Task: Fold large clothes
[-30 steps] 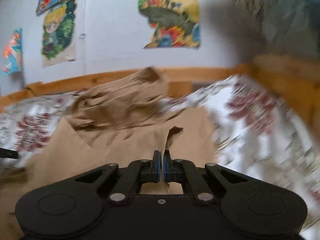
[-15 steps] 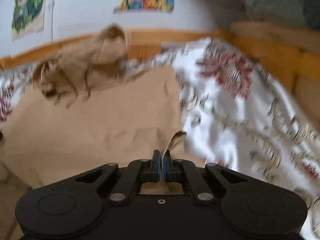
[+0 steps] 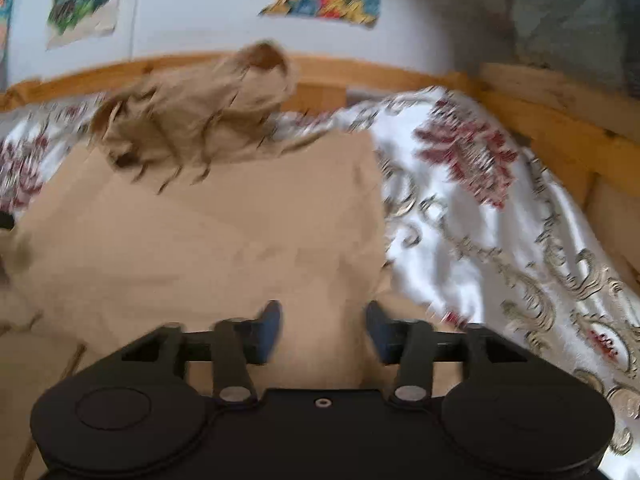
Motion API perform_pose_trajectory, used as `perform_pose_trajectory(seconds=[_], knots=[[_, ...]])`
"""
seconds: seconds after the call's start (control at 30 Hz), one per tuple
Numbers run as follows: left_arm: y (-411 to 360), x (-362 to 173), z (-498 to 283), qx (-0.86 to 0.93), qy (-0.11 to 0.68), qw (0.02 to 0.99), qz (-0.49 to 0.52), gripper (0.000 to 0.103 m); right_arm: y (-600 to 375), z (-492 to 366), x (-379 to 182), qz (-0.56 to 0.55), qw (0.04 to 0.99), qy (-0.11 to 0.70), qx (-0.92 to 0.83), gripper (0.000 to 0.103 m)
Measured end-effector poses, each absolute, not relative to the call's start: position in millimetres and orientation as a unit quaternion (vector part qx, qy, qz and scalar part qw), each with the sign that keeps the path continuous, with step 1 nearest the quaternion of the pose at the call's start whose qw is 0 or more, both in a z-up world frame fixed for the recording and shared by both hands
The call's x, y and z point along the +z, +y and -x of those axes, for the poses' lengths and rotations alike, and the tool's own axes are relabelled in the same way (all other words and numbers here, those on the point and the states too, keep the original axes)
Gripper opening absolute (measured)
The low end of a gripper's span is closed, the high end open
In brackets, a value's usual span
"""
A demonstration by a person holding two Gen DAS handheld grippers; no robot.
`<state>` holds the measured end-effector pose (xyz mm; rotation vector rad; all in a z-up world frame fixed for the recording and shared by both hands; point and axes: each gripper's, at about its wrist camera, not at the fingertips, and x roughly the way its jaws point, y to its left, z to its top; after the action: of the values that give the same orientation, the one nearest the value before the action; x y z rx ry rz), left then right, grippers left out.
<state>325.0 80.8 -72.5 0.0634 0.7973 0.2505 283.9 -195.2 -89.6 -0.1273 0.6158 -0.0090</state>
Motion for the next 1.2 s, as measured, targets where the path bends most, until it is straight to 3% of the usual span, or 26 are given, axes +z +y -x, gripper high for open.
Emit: perform_pose_trajectory(seconds=[0.07, 0.23, 0.3, 0.47, 0.6, 0.73, 0.87, 1.03, 1.13, 1.2], knots=[[84.5, -81.8, -324.4, 0.113, 0.405, 0.907, -0.02, 0.084, -197.9, -287.8, -102.3, 0.051, 0.941, 0.333, 0.002, 0.067], [129.1, -48.0, -302.6, 0.069, 0.344, 0.929, 0.115, 0.086, -222.9, -279.8, -96.9, -0.035, 0.952, 0.304, 0.025, 0.071], [141.6, -25.0, -300.8, 0.066, 0.327, 0.935, 0.117, 0.089, -228.8, -272.2, -78.7, -0.059, 0.96, 0.272, 0.035, 0.086], [153.7, 41.3, -292.7, 0.053, 0.262, 0.962, 0.047, 0.102, -231.5, -246.4, -22.4, -0.045, 0.985, 0.164, 0.027, 0.102], [160.8, 76.2, -286.1, 0.069, 0.226, 0.971, 0.026, 0.102, -238.3, -235.9, 19.6, -0.036, 0.991, 0.12, 0.052, 0.102], [161.2, 119.8, -282.8, 0.05, 0.23, 0.972, 0.022, 0.102, -243.5, -245.1, 61.8, 0.007, 0.979, 0.158, 0.126, 0.102], [145.6, 148.7, -297.4, 0.024, 0.236, 0.97, -0.056, 0.103, -236.1, -263.8, 93.0, 0.038, 0.966, 0.194, 0.166, 0.102], [116.1, 118.4, -345.7, -0.005, 0.193, 0.979, -0.066, 0.102, -198.9, -343.8, 95.6, 0.1, 0.939, 0.268, 0.189, 0.102], [103.6, 78.6, -382.1, -0.022, 0.188, 0.98, -0.064, 0.102, -175.1, -404.1, 82.6, 0.129, 0.942, 0.264, 0.164, 0.102], [96.5, 58.1, -410.2, -0.011, 0.207, 0.975, -0.083, 0.098, -162.7, -444.8, 78.2, 0.149, 0.95, 0.243, 0.13, 0.094]])
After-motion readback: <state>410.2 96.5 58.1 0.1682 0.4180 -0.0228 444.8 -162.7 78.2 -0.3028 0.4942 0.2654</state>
